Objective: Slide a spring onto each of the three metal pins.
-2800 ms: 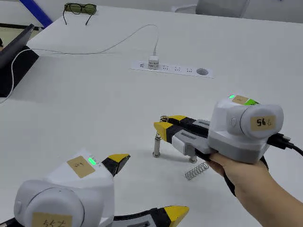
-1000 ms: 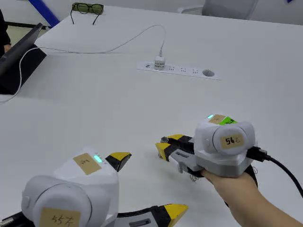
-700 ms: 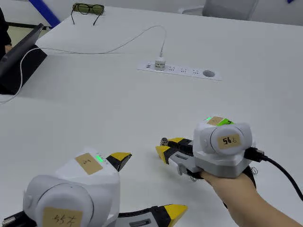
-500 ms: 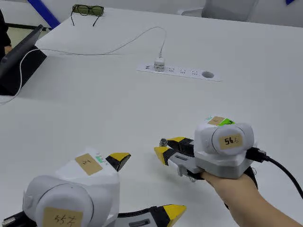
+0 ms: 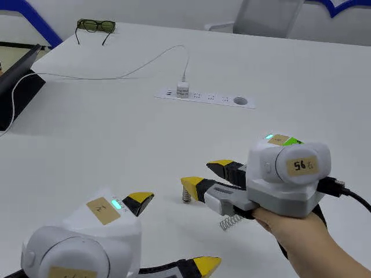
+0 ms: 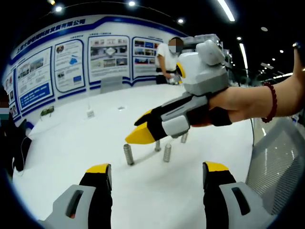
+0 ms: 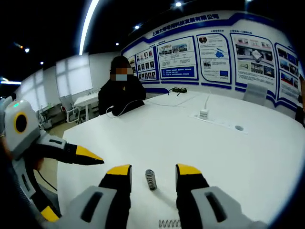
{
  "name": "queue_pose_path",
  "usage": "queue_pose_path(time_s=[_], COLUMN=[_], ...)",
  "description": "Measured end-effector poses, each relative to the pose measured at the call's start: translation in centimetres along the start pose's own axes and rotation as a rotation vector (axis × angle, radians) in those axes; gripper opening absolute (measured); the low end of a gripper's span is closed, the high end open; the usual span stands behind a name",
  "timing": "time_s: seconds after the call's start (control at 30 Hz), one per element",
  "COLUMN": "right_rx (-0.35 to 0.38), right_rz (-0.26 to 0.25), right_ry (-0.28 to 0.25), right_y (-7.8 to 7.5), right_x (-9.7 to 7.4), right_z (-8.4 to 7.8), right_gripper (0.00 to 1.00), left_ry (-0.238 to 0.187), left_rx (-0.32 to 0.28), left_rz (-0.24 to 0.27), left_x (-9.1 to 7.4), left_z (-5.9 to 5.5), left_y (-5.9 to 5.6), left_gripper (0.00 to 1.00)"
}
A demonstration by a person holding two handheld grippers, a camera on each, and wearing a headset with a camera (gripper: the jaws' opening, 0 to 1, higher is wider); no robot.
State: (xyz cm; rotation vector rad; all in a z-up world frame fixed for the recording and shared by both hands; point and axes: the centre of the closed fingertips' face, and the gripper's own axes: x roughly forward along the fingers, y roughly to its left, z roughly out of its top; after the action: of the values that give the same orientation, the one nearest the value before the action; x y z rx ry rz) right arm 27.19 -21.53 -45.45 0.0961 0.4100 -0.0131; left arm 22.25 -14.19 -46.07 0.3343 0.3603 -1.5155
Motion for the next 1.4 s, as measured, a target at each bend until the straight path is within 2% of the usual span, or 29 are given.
queue_pose_path(time_s=[0.27, 0.57, 0.87, 1.07, 1.2, 1.4], right_rx=[0.004, 0.046, 0.064, 0.067, 0.093, 0.103], right_rz=[-0.036, -0.076, -0.121, -0.131, -0.152, -0.156], right_ry=[-0.020, -0.027, -0.021, -0.019, -0.018, -0.024], right_y=[-1.1, -2.3, -3.6, -4.2, -4.8, -5.0], right_x=[-2.5, -5.1, -7.7, -8.9, -9.7, -10.4], right_z=[0.9, 0.5, -0.8, -2.0, -2.7, -3.3], right_gripper=[0.44, 0.47, 0.48, 0.49, 0.49, 0.50], left_ry=[0.005, 0.026, 0.074, 0.089, 0.095, 0.109], left_rx=[0.024, 0.060, 0.084, 0.107, 0.120, 0.135], left_rz=[-0.006, -0.024, -0.063, -0.087, -0.097, -0.119], left_x=[0.7, 2.2, 3.9, 4.8, 5.7, 7.1], left_z=[0.7, 0.9, 0.3, 0.1, 0.0, -0.5], left_y=[-0.2, -0.5, -1.3, -1.6, -1.6, -1.8], left_gripper=[0.76, 0.70, 0.58, 0.49, 0.47, 0.44])
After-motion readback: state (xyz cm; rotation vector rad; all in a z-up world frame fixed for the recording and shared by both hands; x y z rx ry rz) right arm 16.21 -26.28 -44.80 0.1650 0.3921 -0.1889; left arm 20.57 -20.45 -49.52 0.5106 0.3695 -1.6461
